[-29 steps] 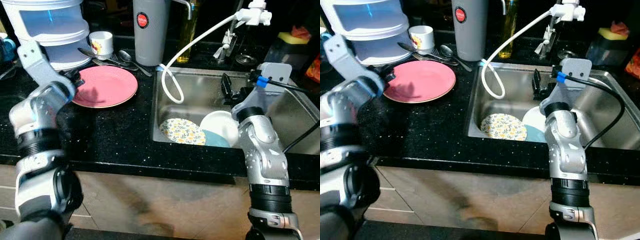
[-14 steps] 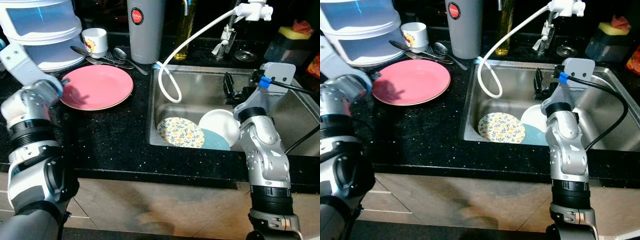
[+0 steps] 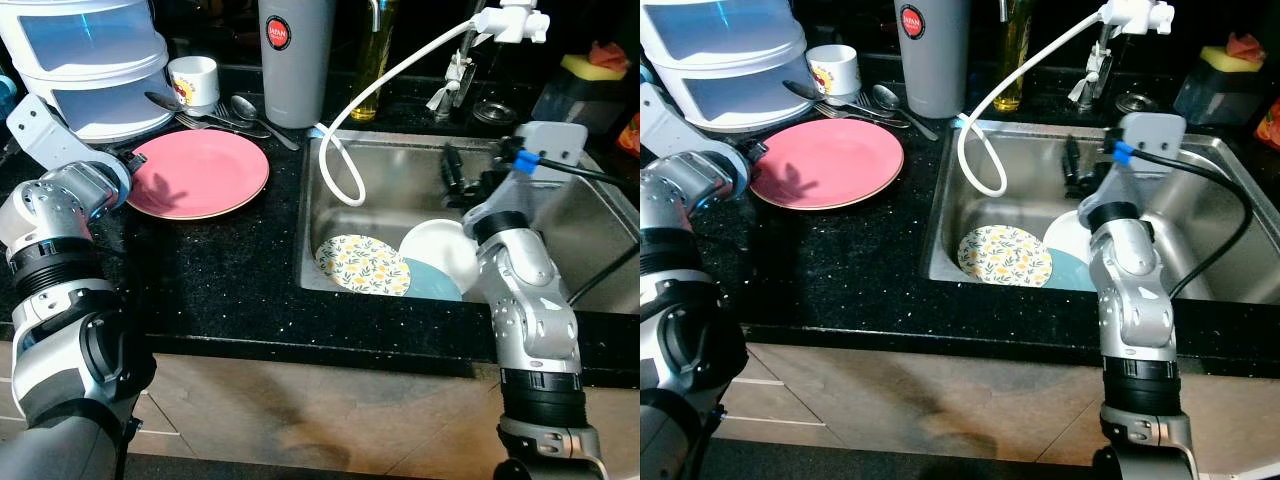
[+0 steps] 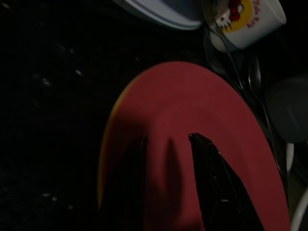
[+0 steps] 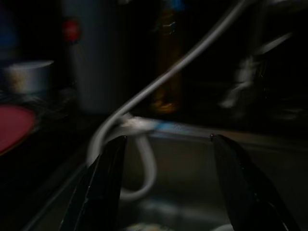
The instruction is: Kitchen organization
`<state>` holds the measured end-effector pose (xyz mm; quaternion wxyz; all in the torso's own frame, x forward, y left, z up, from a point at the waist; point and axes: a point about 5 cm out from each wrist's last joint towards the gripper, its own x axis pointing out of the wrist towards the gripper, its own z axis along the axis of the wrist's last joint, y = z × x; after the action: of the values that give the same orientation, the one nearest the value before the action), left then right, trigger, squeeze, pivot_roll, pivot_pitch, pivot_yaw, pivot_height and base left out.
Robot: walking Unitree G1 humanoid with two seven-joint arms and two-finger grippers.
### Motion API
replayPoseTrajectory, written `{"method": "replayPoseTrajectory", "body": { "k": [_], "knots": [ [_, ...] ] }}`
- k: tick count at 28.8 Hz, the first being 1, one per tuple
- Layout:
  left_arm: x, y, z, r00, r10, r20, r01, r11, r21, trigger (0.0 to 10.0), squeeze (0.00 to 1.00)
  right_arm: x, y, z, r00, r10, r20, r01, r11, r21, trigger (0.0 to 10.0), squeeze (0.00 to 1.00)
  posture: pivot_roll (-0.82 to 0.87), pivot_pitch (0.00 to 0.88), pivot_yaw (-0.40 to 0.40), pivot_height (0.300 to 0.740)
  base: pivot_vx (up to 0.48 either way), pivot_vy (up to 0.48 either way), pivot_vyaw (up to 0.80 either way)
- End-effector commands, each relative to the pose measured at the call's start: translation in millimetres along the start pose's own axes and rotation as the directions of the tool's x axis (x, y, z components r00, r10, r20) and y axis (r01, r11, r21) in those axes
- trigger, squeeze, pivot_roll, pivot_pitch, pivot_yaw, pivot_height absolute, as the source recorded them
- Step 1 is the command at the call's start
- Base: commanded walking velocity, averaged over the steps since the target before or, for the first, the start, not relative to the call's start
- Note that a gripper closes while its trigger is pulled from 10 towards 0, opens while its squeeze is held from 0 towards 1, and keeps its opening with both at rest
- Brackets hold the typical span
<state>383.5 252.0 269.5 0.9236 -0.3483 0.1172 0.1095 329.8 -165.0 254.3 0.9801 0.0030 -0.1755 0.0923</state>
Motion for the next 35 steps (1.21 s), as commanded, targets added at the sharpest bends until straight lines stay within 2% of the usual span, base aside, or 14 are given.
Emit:
{"method": "replayPoseTrajectory", "body": {
  "k": [1, 2, 4, 7, 9, 10, 11, 15, 19, 20, 24, 27, 29, 35],
  "knots": [
    [-0.7, 2.8, -2, 1.0, 0.005, -0.015, -0.005, 1.0, 0.008, 10.0, 0.0, -7.2, 16.9, -8, 0.986, 0.156, -0.057, -0.153, 0.987, 0.049, 10.0, 0.0, 0.17, 0.08, 0.012, 0.74, 0.0, 0.0, 0.0],
    [-0.6, 4.4, -2, 1.0, 0.009, -0.017, -0.009, 1.0, 0.008, 10.0, 0.0, -9.3, 22.0, -10, 0.977, 0.202, -0.067, -0.198, 0.978, 0.068, 10.0, 0.0, 0.18, 0.08, 0.011, 0.74, 0.0, 0.0, 0.0],
    [-0.7, 5.4, -3, 1.0, 0.01, -0.021, -0.01, 1.0, 0.006, 10.0, 0.0, -10.4, 24.6, -11, 0.971, 0.227, -0.072, -0.221, 0.972, 0.075, 10.0, 0.0, 0.18, 0.08, 0.011, 0.74, 0.0, 0.0, 0.0],
    [-2.2, 12.6, -5, 0.999, 0.03, -0.03, -0.03, 1.0, 0.004, 10.0, 0.0, -13.0, 39.4, -11, 0.935, 0.346, -0.073, -0.34, 0.937, 0.082, 10.0, 0.0, 0.18, 0.077, 0.005, 0.74, 0.0, 0.0, 0.0],
    [-2.5, 13.5, -5, 0.999, 0.032, -0.03, -0.032, 0.999, 0.005, 10.0, 0.0, -13.3, 41.5, -11, 0.928, 0.364, -0.075, -0.358, 0.93, 0.083, 10.0, 0.0, 0.18, 0.077, 0.004, 0.74, 0.0, 0.0, 0.0],
    [-4.7, 13.5, -2, 1.0, 0.017, -0.021, -0.017, 1.0, -0.001, 10.0, 0.0, -14.9, 49.2, -15, 0.891, 0.441, -0.111, -0.44, 0.897, 0.029, 10.0, 0.0, 0.18, 0.073, -0.002, 0.74, 0.0, 0.0, 0.0],
    [-5.3, 13.7, -2, 1.0, 0.014, -0.019, -0.014, 1.0, -0.002, 10.0, 0.0, -15.3, 51.1, -16, 0.88, 0.459, -0.124, -0.461, 0.887, 0.018, 10.0, 0.0, 0.18, 0.072, -0.002, 0.74, 0.0, 0.0, 0.0],
    [-4.6, 21.7, -5, 0.999, 0.028, -0.029, -0.028, 0.999, -0.016, 10.0, 0.0, -11.0, 50.5, -21, 0.88, 0.447, -0.158, -0.453, 0.892, 0.0, 10.0, 0.0, 0.18, 0.071, -0.006, 0.74, 0.0, 0.0, 0.0],
    [-4.5, 21.0, -7, 0.999, 0.035, -0.042, -0.036, 0.999, -0.019, 10.0, 0.0, -12.5, 49.2, -19, 0.882, 0.446, -0.15, -0.45, 0.893, 0.01, 10.0, 0.0, 0.18, 0.079, -0.01, 0.74, 0.0, 0.0, 0.0],
    [-7.0, 18.9, -3, 0.999, 0.044, -0.014, -0.043, 0.999, 0.018, 10.0, 0.0, -13.1, 48.4, -18, 0.884, 0.444, -0.148, -0.447, 0.894, 0.013, 10.0, 0.0, 0.18, 0.081, -0.007, 0.74, 0.0, 0.0, 0.0],
    [-14.6, 11.3, 11, 0.998, 0.032, 0.055, -0.035, 0.998, 0.054, 10.0, 0.0, -13.8, 46.1, -17, 0.888, 0.436, -0.144, -0.438, 0.899, 0.015, 10.0, 0.0, 0.18, 0.083, -0.008, 0.74, 0.0, 0.0, 0.0],
    [-18.9, 10.8, 21, 0.995, 0.032, 0.094, -0.035, 0.999, 0.033, 10.0, 0.0, -13.4, 45.5, -17, 0.891, 0.431, -0.141, -0.433, 0.901, 0.018, 10.0, 0.0, 0.18, 0.083, -0.008, 0.74, 0.0, 0.0, 0.0],
    [-23.8, 14.4, 28, 0.991, 0.029, 0.127, -0.028, 1.0, -0.009, 10.0, 0.0, -12.5, 45.7, -17, 0.891, 0.432, -0.137, -0.434, 0.901, 0.017, 10.0, 0.0, 0.19, 0.083, -0.011, 0.74, 0.0, 0.0, 0.0],
    [-18.9, 28.8, 14, 0.996, 0.06, 0.069, -0.055, 0.996, -0.071, 10.0, 0.0, -10.5, 45.5, -16, 0.894, 0.428, -0.129, -0.43, 0.903, 0.019, 10.0, 0.0, 0.19, 0.082, -0.016, 0.74, 0.0, 0.0, 0.0]
  ]
}}
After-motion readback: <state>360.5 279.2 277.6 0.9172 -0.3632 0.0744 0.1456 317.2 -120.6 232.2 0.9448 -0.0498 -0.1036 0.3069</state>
